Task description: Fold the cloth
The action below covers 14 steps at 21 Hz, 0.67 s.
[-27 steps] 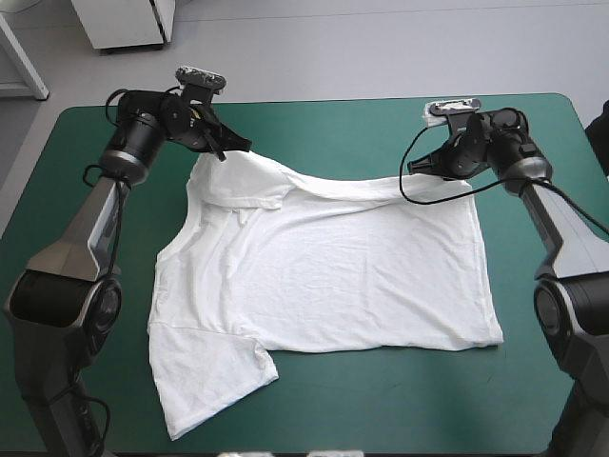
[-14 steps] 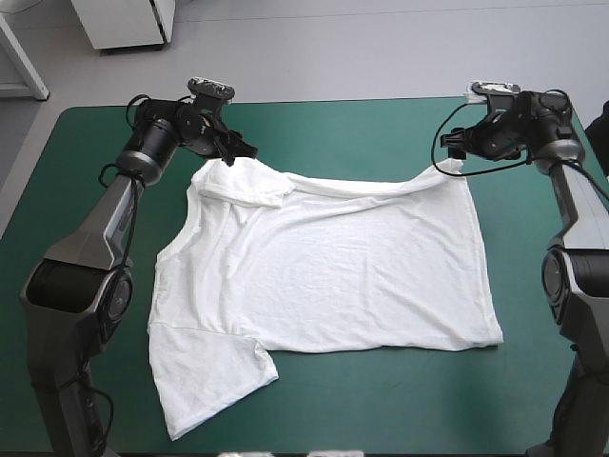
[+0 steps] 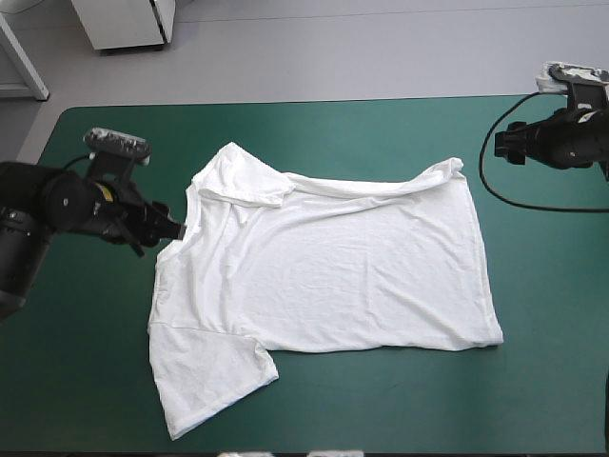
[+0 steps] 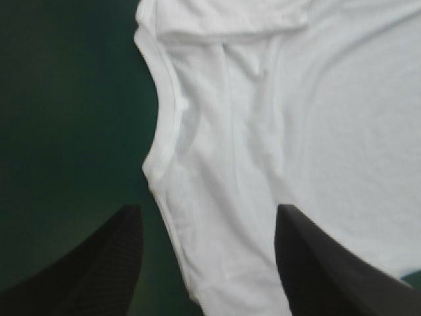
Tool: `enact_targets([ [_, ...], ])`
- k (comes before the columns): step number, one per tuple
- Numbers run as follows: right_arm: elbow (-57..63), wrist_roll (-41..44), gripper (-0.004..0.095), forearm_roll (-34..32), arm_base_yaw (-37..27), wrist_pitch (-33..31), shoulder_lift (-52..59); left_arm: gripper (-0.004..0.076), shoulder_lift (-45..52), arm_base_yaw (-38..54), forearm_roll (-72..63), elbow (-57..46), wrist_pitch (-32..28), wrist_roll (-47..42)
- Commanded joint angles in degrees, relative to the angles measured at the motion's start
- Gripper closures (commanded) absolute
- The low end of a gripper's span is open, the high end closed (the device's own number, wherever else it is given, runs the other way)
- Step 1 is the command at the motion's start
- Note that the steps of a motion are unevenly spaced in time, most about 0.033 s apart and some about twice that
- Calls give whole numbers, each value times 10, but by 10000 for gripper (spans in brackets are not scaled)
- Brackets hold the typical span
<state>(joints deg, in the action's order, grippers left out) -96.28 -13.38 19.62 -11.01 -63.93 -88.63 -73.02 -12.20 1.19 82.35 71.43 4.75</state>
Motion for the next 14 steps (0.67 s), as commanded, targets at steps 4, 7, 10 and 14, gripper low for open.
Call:
enact_targets([
  [4, 90, -3, 196, -13, 28, 43, 187, 289, 41, -2, 11, -165, -13, -10],
  [7, 124, 19, 196, -84, 116, 32, 233, 289, 1, -2, 13, -205, -46, -21],
  [10, 132, 49, 197, -141, 201, -13, 241, 289, -61, -2, 36, -211, -55, -27],
  [14, 132, 56, 197, -177, 259, -15, 241, 288, -130, -2, 46, -211, -105, -57],
])
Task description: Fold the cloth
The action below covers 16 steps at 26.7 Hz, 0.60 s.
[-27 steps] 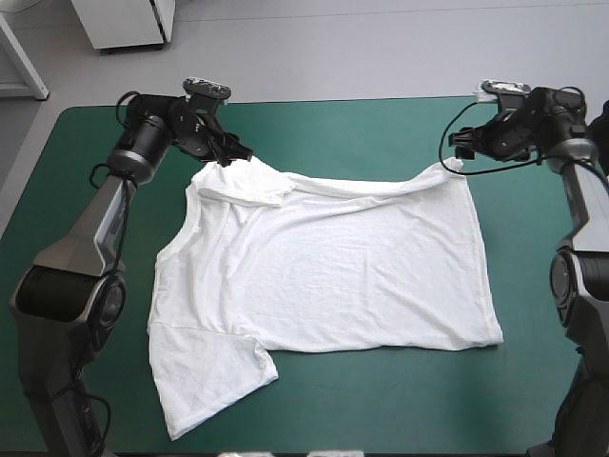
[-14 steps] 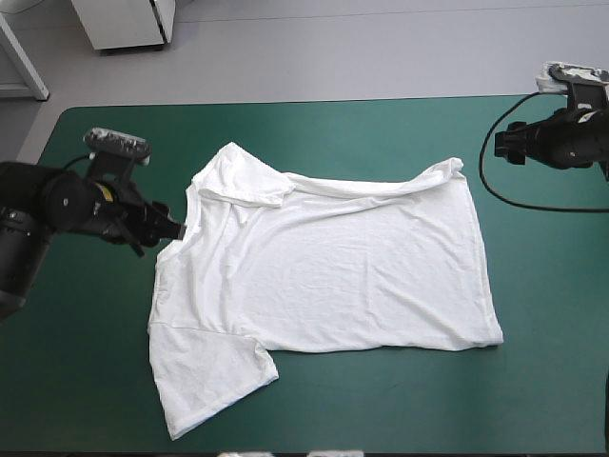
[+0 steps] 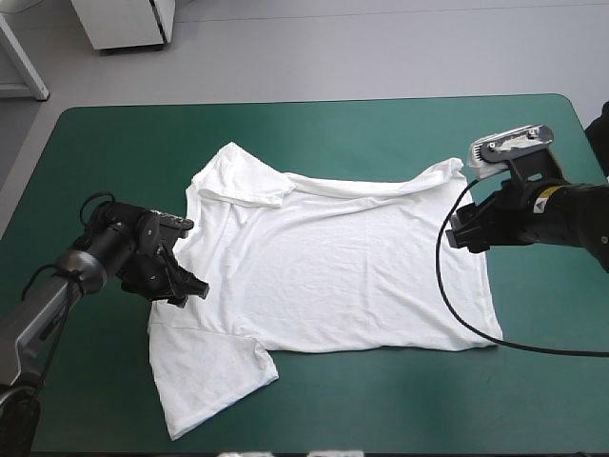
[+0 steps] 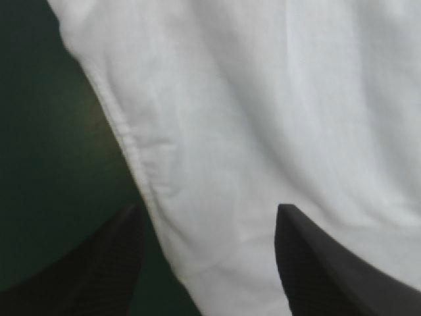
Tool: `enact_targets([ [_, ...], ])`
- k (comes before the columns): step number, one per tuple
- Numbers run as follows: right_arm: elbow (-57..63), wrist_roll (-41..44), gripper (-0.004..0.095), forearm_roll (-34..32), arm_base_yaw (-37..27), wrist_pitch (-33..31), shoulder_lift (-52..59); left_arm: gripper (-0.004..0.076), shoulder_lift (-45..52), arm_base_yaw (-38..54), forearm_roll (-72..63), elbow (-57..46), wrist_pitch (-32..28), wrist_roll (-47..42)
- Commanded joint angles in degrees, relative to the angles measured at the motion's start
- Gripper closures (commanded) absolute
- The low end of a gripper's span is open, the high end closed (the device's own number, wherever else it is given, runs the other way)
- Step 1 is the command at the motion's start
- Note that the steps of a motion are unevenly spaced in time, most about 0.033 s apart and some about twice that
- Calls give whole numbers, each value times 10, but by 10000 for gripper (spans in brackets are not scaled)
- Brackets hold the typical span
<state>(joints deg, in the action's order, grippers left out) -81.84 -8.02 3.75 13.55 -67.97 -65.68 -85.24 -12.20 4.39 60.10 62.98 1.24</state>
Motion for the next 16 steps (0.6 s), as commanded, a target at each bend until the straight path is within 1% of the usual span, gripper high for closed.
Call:
enact_targets([
  [1, -12, 2, 196, -21, 17, 26, 12, 288, -24, -2, 28, 11, -24, -32],
  [6, -12, 3, 197, -30, 25, 29, 12, 289, -50, -2, 39, 11, -39, -50],
  [10, -12, 8, 197, -33, 32, 30, 12, 289, -52, -2, 86, 11, -48, -82],
  [13, -12, 8, 197, -33, 32, 32, 12, 289, -52, -1, 94, 11, -44, -85],
  [16, -12, 9, 202, -33, 32, 32, 12, 289, -58, 2, 93, 11, -54, -83],
])
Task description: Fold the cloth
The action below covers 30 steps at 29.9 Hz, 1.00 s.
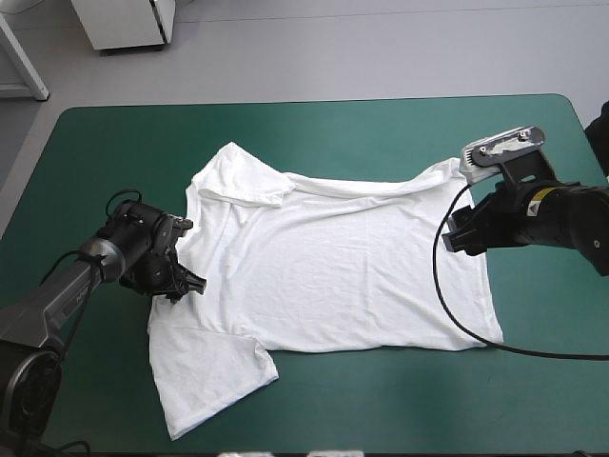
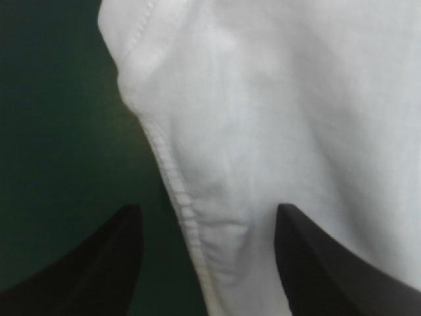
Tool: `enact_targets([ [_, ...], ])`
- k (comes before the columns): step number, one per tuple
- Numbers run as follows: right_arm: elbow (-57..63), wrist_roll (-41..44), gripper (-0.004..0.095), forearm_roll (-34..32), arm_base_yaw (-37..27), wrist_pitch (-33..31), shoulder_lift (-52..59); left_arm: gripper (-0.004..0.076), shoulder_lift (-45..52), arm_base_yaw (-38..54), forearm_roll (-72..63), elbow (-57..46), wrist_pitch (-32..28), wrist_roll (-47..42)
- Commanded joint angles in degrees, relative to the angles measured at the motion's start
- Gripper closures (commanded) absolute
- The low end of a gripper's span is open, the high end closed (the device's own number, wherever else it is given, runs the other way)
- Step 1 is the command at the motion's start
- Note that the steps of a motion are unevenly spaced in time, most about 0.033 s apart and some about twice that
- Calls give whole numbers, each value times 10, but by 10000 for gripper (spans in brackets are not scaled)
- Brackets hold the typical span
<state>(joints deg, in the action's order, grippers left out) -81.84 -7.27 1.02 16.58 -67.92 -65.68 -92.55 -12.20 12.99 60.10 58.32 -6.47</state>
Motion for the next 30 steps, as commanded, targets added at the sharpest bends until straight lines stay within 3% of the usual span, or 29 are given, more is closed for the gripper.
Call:
enact_targets([
  [1, -12, 3, 210, -5, 2, 32, 12, 289, 10, 9, -8, 11, -10, 9],
  [8, -12, 10, 220, -5, 2, 32, 16, 306, -71, 104, -151, 11, 18, 101],
  [10, -12, 11, 220, -10, 2, 32, 18, 388, -85, 119, -166, 11, 16, 109],
  [14, -12, 12, 241, -10, 2, 36, 20, 732, -89, 124, -159, 12, 9, 122],
  [21, -12, 16, 291, -20, 2, 38, 20, 734, -89, 129, -81, 72, 4, 88],
  [30, -12, 19, 297, -10, 2, 42, 21, 734, -92, 267, -57, 264, 32, 86],
])
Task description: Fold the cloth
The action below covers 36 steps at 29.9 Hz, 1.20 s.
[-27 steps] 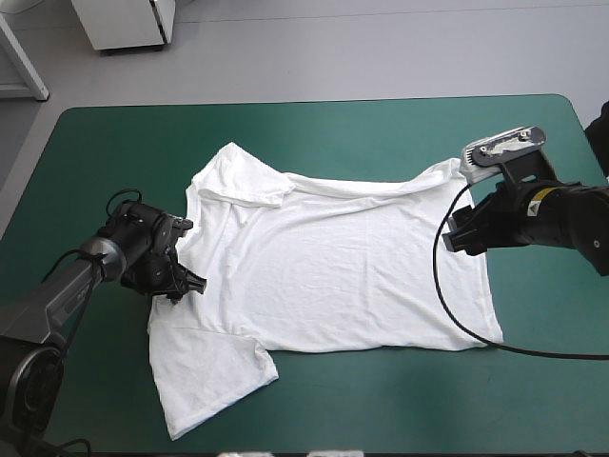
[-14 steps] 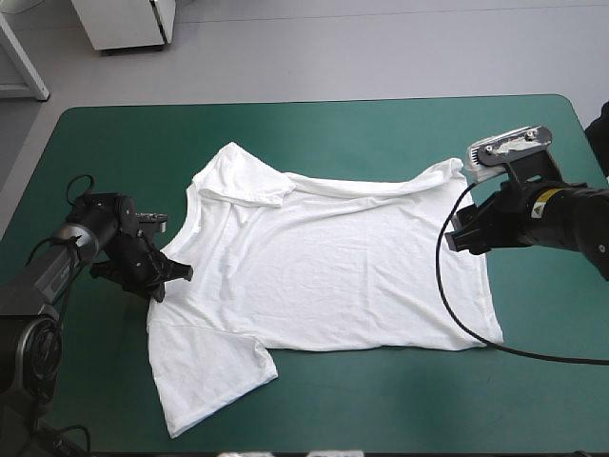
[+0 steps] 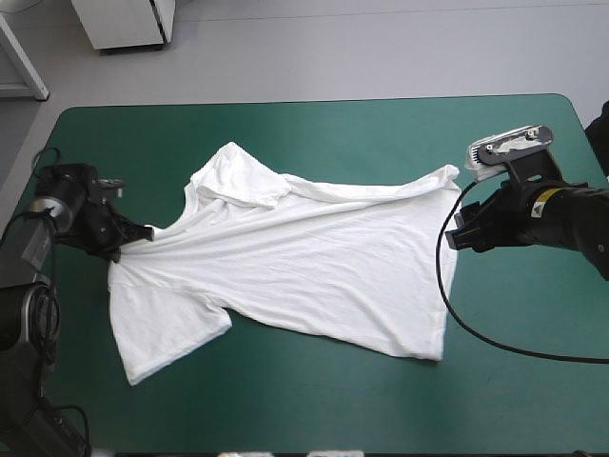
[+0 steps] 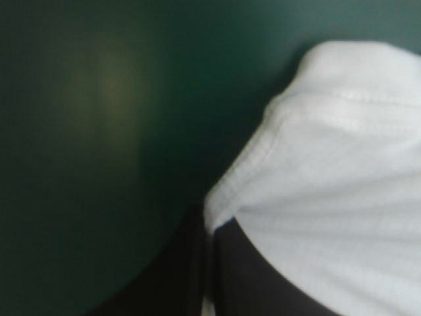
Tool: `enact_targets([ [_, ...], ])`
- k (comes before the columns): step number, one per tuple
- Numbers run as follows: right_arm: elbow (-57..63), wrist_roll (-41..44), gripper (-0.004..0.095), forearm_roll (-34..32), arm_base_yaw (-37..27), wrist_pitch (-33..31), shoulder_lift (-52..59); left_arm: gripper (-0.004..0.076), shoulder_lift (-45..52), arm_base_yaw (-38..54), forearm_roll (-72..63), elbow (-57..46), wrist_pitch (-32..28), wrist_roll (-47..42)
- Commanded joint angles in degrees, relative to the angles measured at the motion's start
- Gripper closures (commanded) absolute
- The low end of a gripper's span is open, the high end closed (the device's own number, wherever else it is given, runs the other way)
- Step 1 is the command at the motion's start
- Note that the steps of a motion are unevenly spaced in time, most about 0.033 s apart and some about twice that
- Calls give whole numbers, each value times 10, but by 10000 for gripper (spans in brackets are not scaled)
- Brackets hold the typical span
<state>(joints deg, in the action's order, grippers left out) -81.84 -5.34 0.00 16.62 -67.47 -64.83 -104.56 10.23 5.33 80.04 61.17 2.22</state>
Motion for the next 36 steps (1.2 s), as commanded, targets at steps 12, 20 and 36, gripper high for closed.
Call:
enact_targets([
  [12, -12, 0, 297, 5, 12, 42, 13, 734, -22, 168, -28, 208, -25, 22],
  [20, -12, 0, 297, -46, 59, 42, 13, 645, -36, 167, -72, 235, 18, 56],
  [36, -12, 1, 297, -58, 63, 42, 11, 160, 166, 48, -287, 240, 126, 213],
])
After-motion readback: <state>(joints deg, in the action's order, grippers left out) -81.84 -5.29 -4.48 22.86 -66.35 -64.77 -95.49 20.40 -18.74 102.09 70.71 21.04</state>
